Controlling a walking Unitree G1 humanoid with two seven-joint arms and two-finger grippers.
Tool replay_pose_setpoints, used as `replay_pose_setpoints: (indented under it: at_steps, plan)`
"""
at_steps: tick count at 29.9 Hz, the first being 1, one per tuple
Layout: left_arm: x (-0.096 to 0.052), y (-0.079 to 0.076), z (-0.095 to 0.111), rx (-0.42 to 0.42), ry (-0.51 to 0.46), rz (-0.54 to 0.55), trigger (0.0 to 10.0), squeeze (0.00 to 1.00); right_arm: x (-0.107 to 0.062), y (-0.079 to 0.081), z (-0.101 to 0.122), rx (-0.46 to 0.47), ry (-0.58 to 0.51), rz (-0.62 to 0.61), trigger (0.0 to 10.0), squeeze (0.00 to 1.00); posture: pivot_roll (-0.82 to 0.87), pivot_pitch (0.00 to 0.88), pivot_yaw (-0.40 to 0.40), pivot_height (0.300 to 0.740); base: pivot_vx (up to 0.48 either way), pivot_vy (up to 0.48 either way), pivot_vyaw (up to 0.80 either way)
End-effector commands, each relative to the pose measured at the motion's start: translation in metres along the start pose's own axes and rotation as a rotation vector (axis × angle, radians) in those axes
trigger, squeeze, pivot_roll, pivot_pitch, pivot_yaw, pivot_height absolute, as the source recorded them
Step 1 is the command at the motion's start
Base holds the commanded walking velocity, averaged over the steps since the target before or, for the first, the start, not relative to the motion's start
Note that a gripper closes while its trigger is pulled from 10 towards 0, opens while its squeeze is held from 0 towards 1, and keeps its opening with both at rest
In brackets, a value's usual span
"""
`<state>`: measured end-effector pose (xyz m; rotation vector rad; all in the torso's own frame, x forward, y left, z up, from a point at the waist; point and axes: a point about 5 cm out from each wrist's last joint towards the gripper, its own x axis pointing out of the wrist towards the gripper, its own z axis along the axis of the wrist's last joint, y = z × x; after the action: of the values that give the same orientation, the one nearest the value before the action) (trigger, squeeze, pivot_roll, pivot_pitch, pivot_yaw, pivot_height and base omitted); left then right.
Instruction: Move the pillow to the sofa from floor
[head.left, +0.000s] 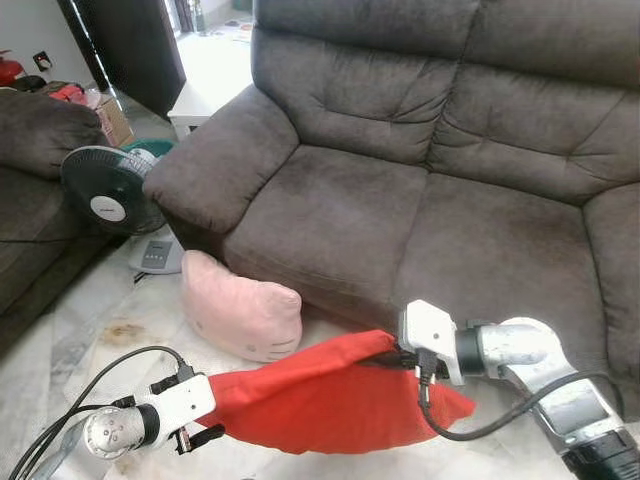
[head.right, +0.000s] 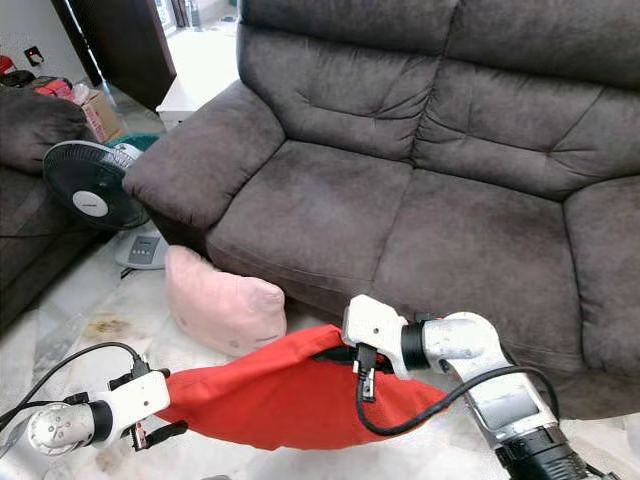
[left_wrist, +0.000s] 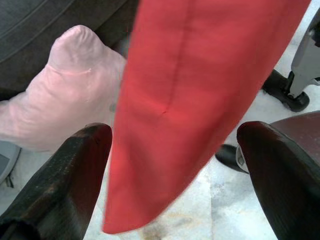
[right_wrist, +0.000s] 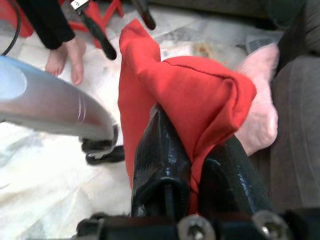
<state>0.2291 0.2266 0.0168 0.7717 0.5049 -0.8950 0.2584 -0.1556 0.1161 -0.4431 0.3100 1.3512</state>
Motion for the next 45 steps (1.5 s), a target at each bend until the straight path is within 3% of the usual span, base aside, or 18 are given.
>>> replay_pose_setpoints:
  at_steps: [1,12,19,23,29,35,37,38,43,45]
  plan:
    - [-0.005,0.005,-0.004,-0.005,0.010,0.005,10.0,0.00,-0.003,0.001,0.021,-0.071,-0.075,0.023,10.0,0.00,0.18,0.062,-0.029,0.740,0.000,0.000,0.00]
    - [-0.004,0.010,-0.004,-0.019,-0.002,-0.003,10.0,0.00,-0.001,0.007,0.023,-0.066,-0.081,0.080,10.0,0.00,0.18,0.070,-0.033,0.740,0.000,0.000,0.00]
    - [0.014,-0.001,0.011,-0.083,-0.096,-0.073,10.0,0.00,0.000,0.010,0.025,-0.063,-0.084,0.096,10.0,0.00,0.17,0.072,-0.034,0.740,0.000,0.000,0.00]
    - [0.015,-0.003,0.018,-0.116,-0.151,-0.094,10.0,0.00,-0.001,0.010,0.025,-0.061,-0.083,0.096,10.0,0.00,0.17,0.074,-0.035,0.740,0.000,0.000,0.00]
    - [0.013,-0.005,0.013,-0.108,-0.122,-0.113,10.0,0.00,0.000,0.011,0.025,-0.060,-0.083,0.102,10.0,0.00,0.17,0.074,-0.036,0.740,0.000,0.000,0.00]
    - [0.011,-0.014,0.012,-0.175,-0.139,-0.210,10.0,0.00,0.000,0.011,0.027,-0.063,-0.085,0.101,10.0,0.00,0.17,0.074,-0.037,0.740,0.000,0.000,0.00]
    - [0.007,-0.028,0.016,-0.160,-0.129,-0.350,10.0,0.00,-0.001,0.011,0.026,-0.062,-0.082,0.101,10.0,0.00,0.17,0.075,-0.039,0.740,0.000,0.000,0.00]
    - [0.006,-0.030,0.016,-0.160,-0.129,-0.366,10.0,0.00,-0.001,0.011,0.026,-0.062,-0.082,0.101,10.0,0.00,0.17,0.075,-0.039,0.740,0.000,0.000,0.00]
    - [-0.001,-0.020,0.038,-0.147,-0.194,-0.354,10.0,0.00,-0.001,0.011,0.026,-0.059,-0.081,0.100,10.0,0.00,0.17,0.074,-0.042,0.740,0.000,0.000,0.00]
    - [-0.004,-0.008,0.049,-0.114,-0.231,-0.307,10.0,0.00,0.001,0.011,0.025,-0.058,-0.082,0.102,10.0,0.00,0.18,0.073,-0.042,0.740,0.000,0.000,0.00]
